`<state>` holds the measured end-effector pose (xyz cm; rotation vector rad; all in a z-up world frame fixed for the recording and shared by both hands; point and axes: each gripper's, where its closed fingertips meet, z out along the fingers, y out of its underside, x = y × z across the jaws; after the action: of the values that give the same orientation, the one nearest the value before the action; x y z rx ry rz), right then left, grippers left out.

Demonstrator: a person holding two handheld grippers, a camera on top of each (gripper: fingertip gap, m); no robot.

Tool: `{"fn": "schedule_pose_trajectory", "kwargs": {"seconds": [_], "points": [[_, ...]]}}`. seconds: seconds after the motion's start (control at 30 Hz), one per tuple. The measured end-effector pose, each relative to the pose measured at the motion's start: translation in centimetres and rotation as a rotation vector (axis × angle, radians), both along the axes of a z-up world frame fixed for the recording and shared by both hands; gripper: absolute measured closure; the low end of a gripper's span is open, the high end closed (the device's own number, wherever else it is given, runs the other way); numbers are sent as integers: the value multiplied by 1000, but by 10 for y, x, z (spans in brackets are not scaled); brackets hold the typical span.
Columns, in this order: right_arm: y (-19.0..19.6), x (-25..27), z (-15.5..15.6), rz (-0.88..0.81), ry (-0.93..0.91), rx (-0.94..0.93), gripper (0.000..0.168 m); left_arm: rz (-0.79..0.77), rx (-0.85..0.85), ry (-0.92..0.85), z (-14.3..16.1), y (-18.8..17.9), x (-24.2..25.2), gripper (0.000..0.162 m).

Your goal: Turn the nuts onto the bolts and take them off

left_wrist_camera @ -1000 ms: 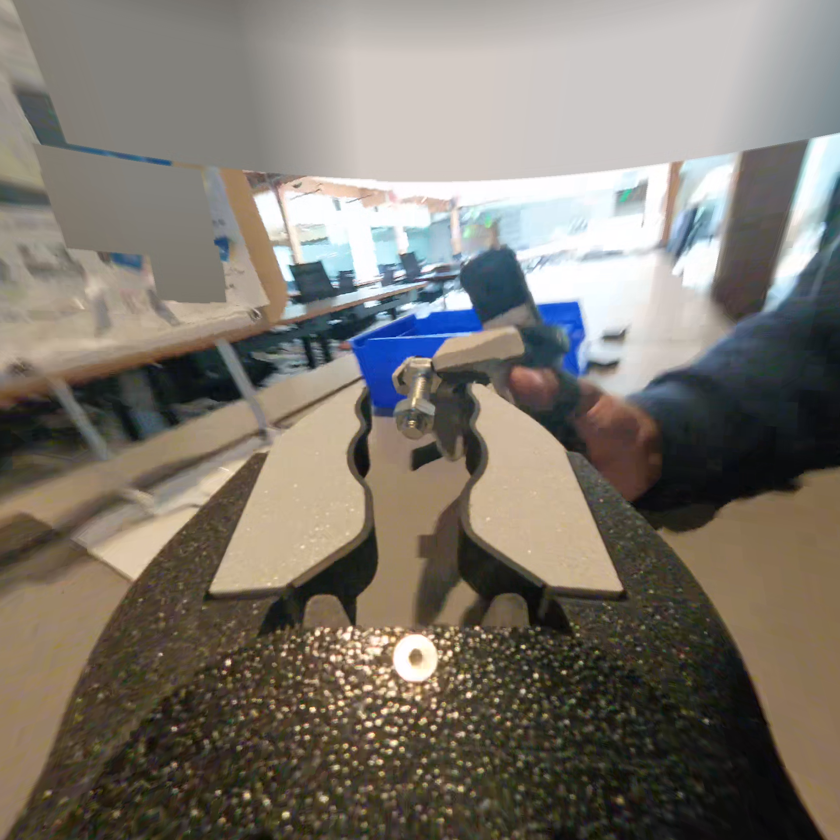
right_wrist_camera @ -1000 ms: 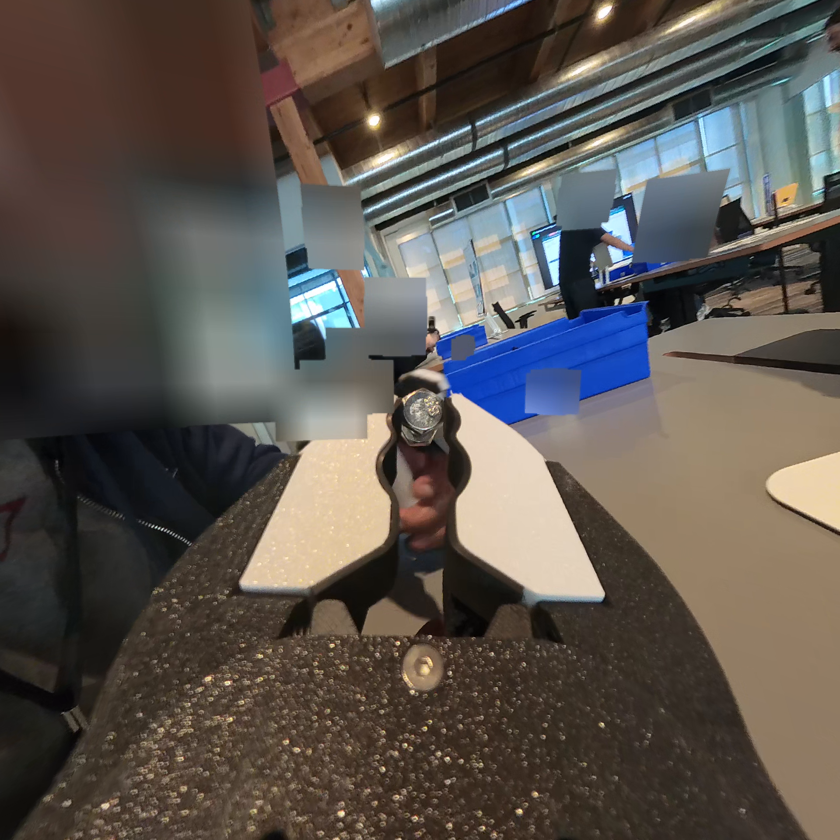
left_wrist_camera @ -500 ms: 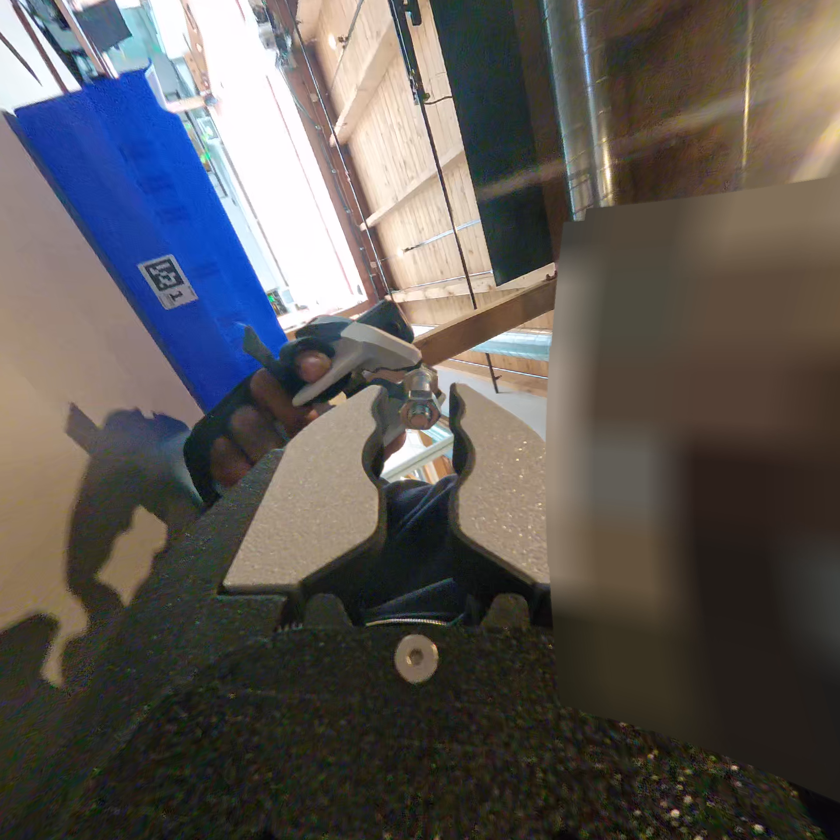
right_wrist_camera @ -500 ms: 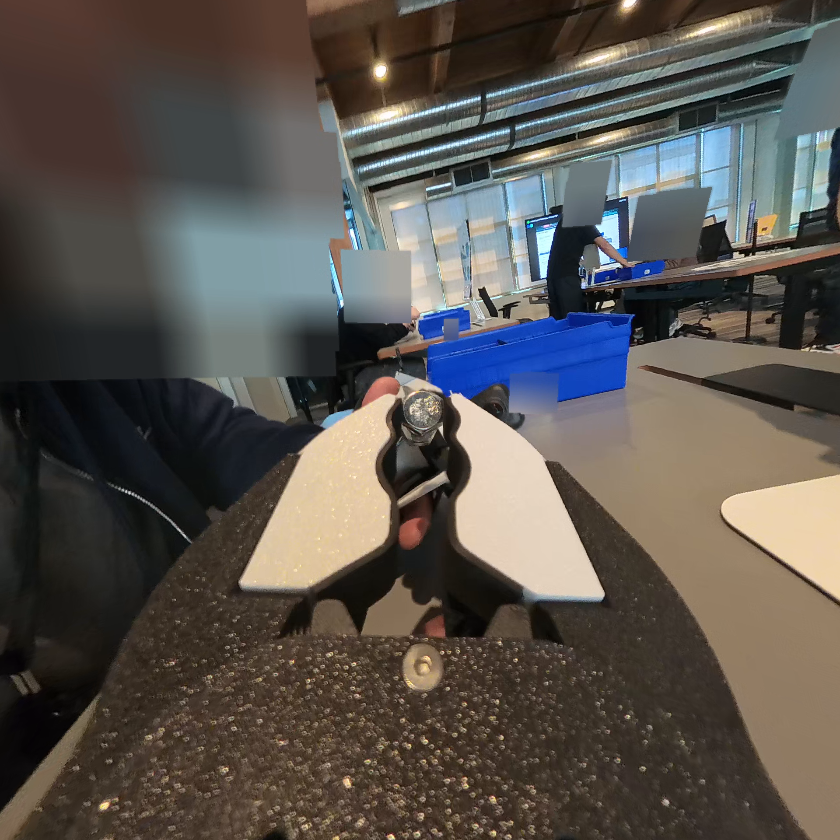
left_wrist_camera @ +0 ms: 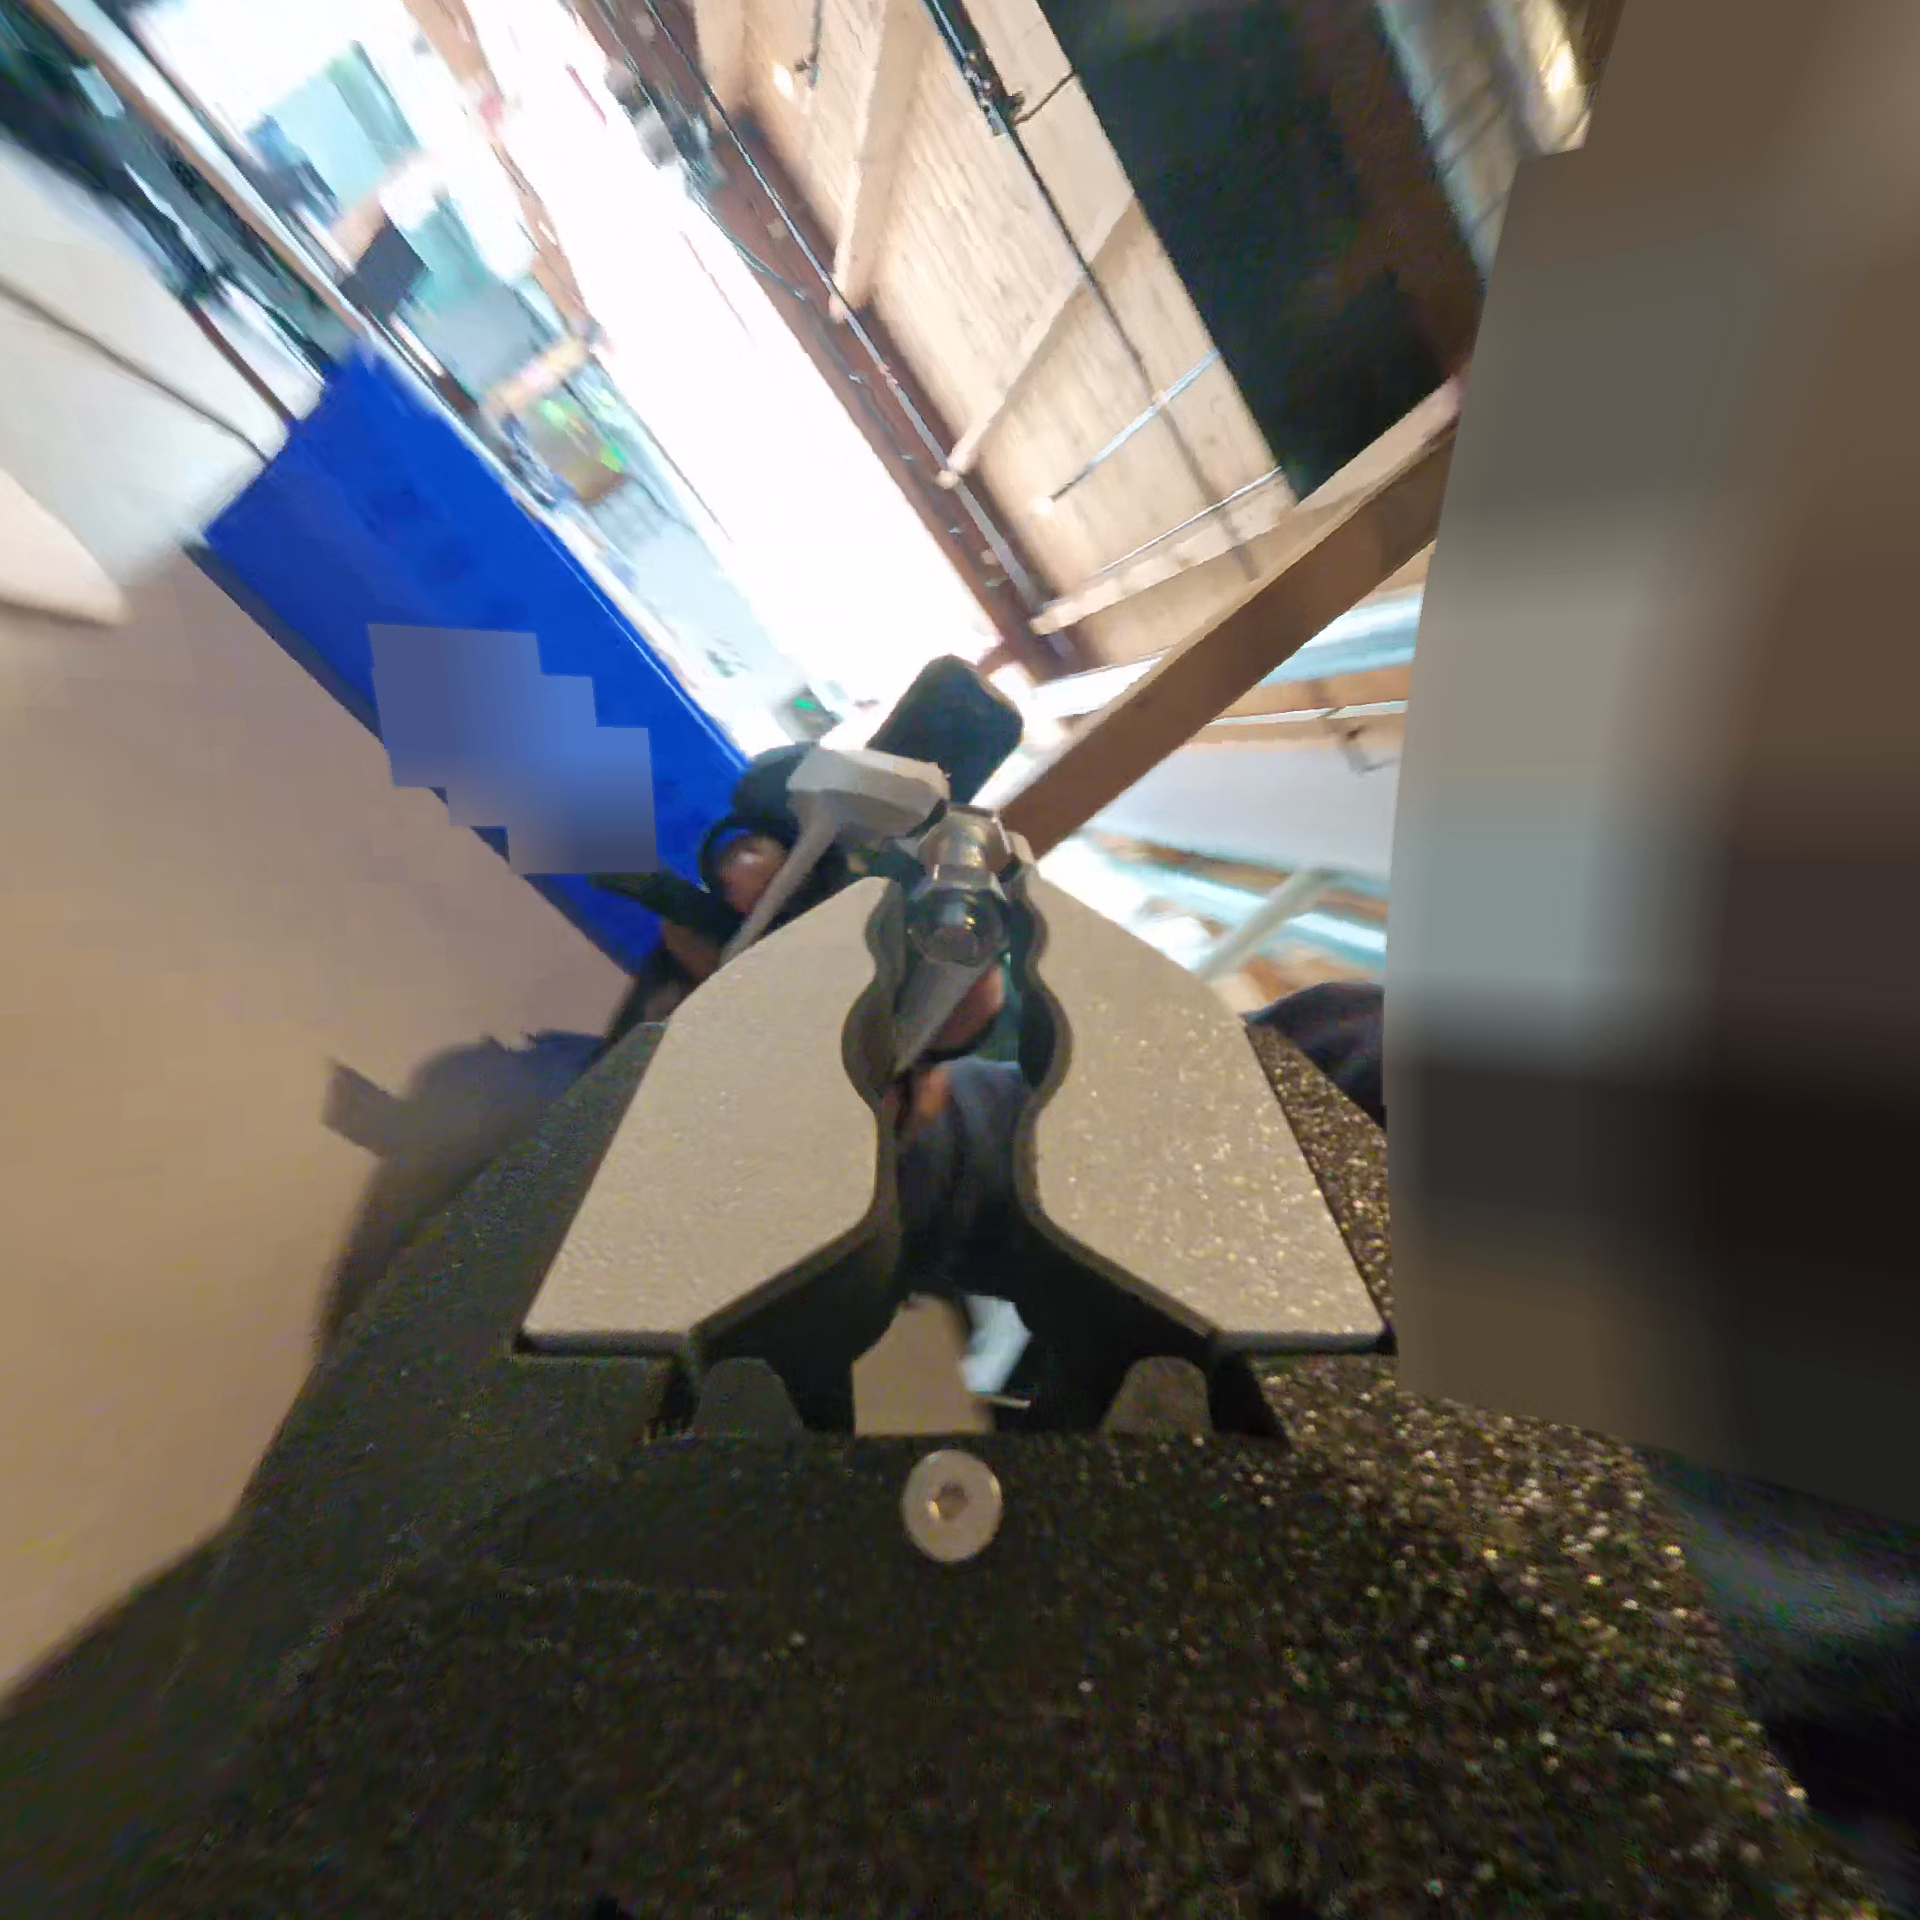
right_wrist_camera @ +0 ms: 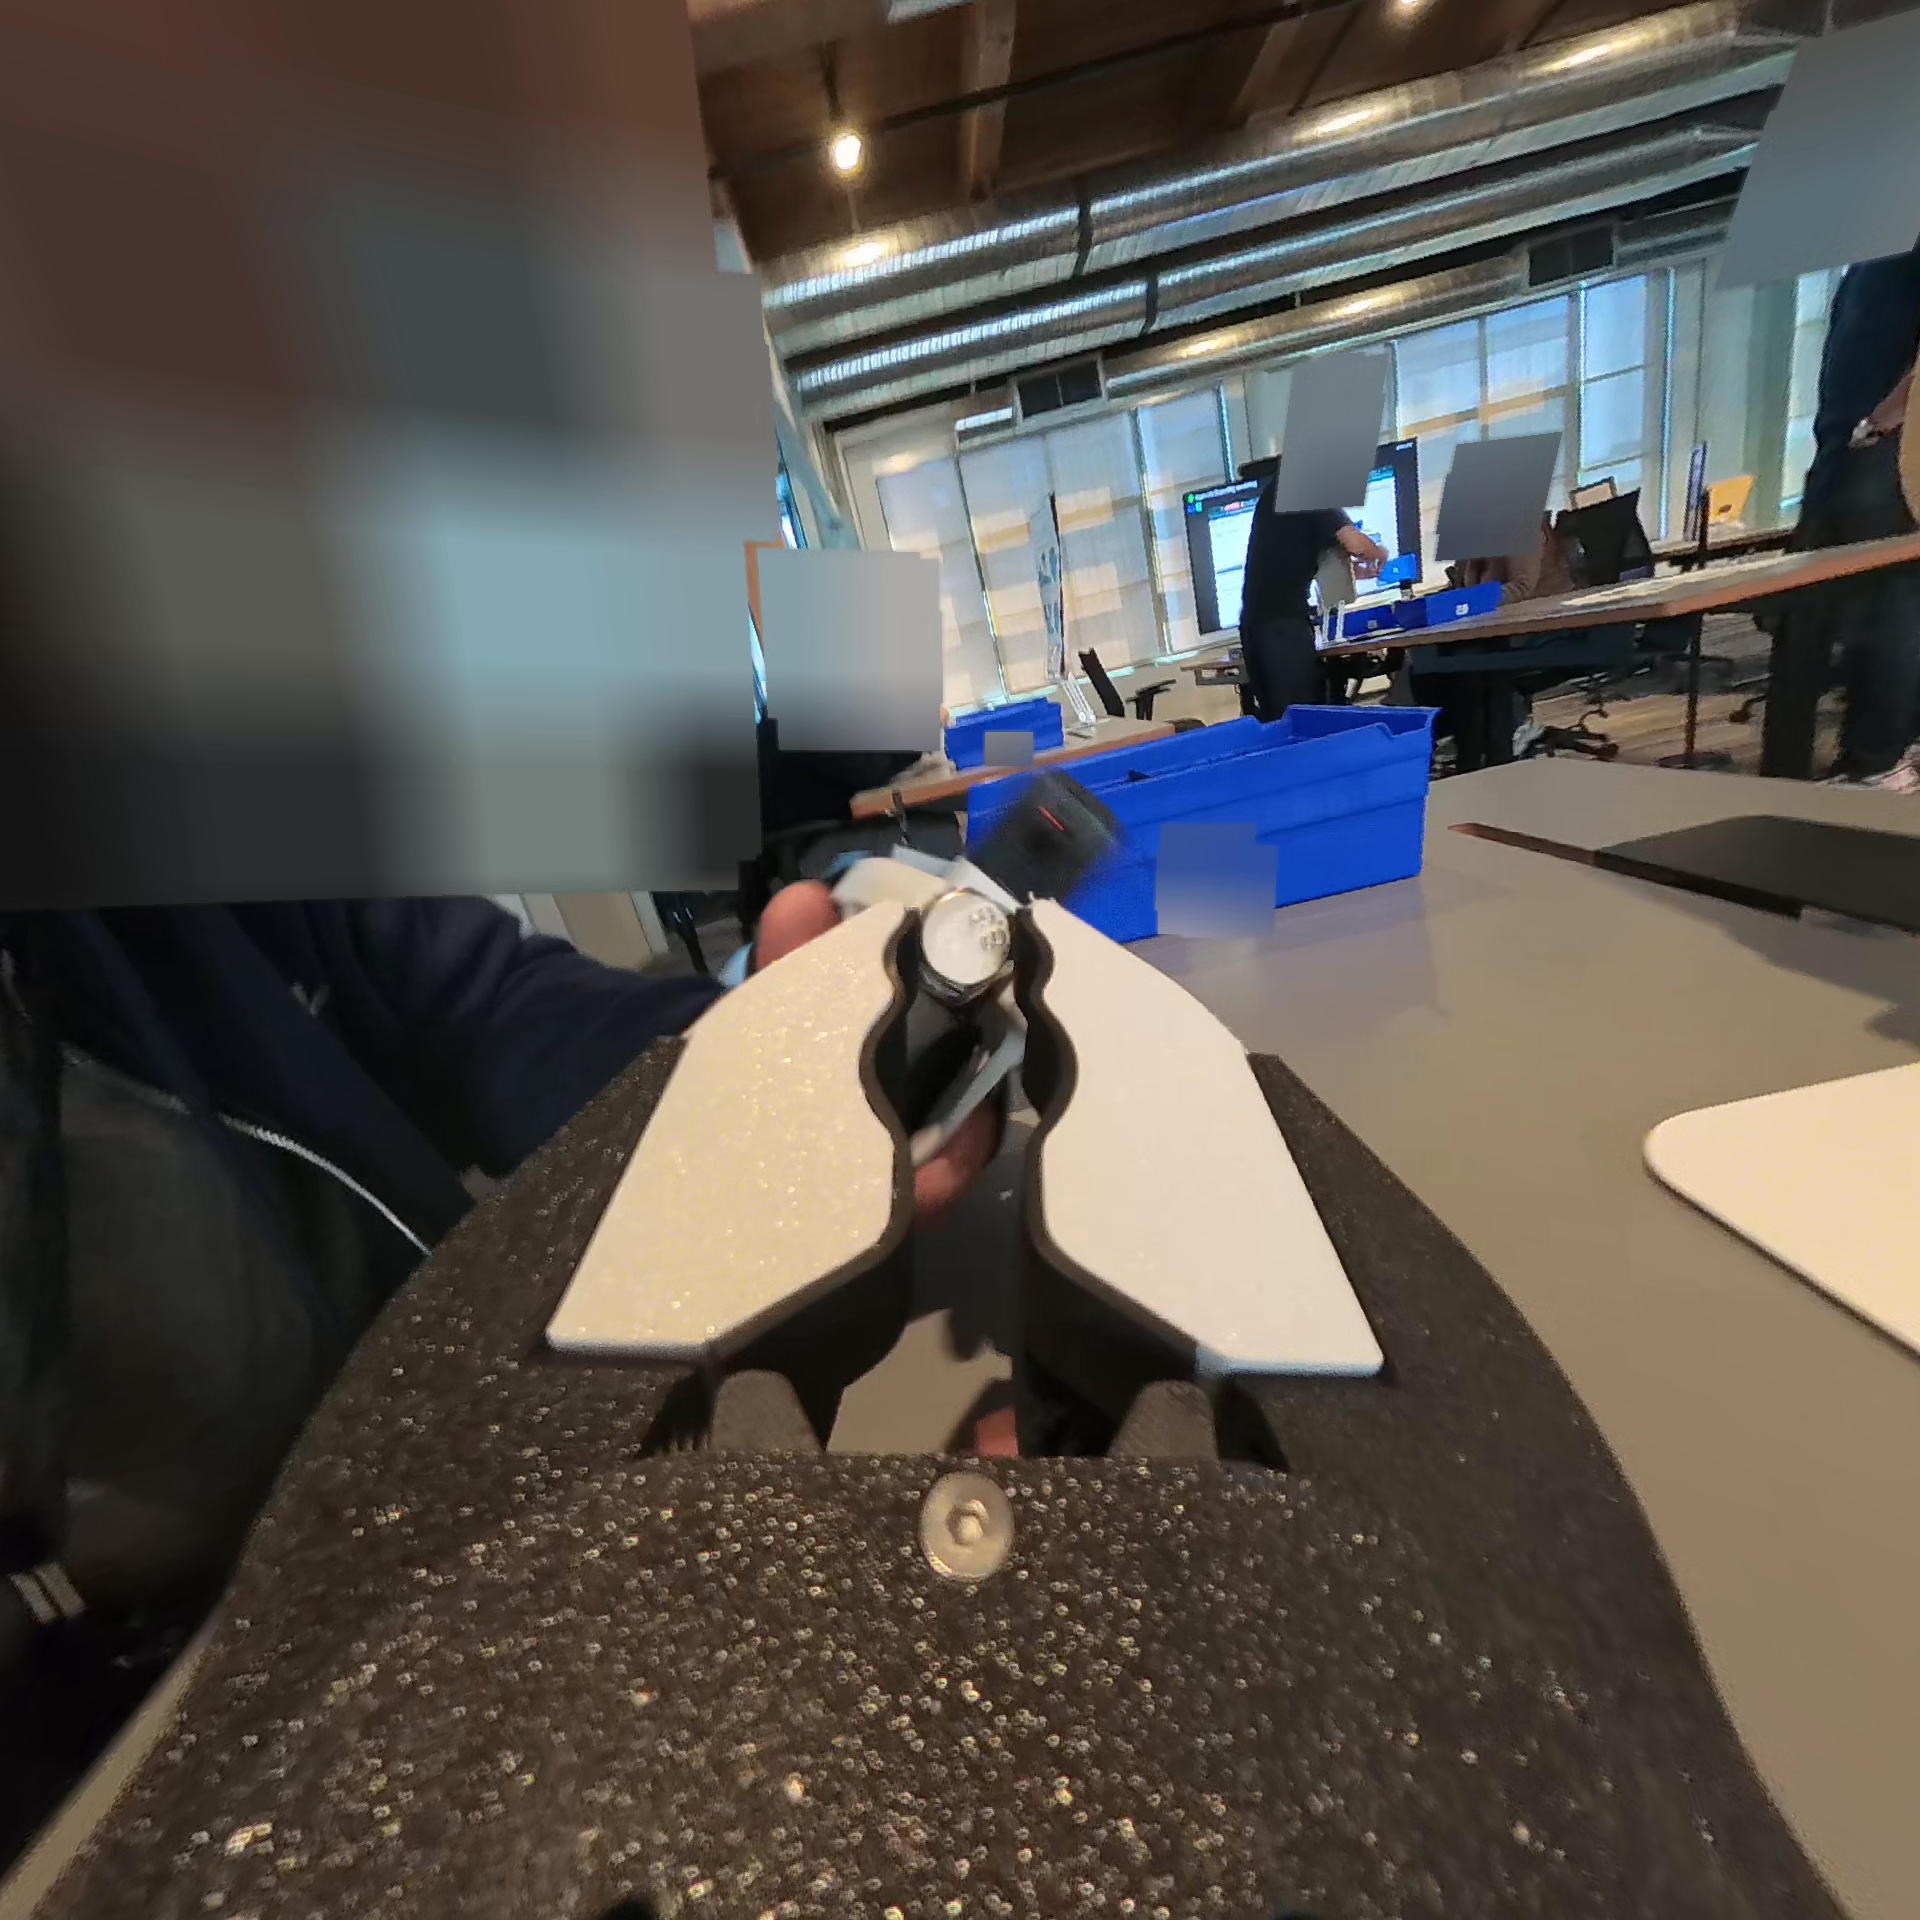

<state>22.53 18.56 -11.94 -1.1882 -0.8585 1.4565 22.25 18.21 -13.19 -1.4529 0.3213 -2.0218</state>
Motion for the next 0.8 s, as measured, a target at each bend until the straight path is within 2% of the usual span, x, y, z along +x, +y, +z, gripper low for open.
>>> {"fn": "schedule_pose_trajectory", "kwargs": {"seconds": [0.1,0.23,0.3,0.33,0.4,0.5,0.63,0.7,0.8], "points": [[0,1,1,19,36,-56,152,205,347,215,3,0,0,143],[1,1,0,46,84,-143,152,508,922,598,-3,1,0,143],[3,2,1,59,113,-183,152,640,1127,705,-2,2,-1,141],[4,4,2,62,133,-199,152,689,1175,708,1,2,-2,134],[7,7,3,56,148,-210,152,666,1083,626,7,1,-4,127],[9,10,4,43,144,-184,152,455,684,411,8,4,-6,124],[5,7,4,25,90,-98,152,129,223,95,11,1,-8,134],[3,5,4,20,66,-61,152,49,86,0,9,2,-9,135],[1,3,4,19,53,-40,152,-12,10,-41,6,0,-6,135]]}}
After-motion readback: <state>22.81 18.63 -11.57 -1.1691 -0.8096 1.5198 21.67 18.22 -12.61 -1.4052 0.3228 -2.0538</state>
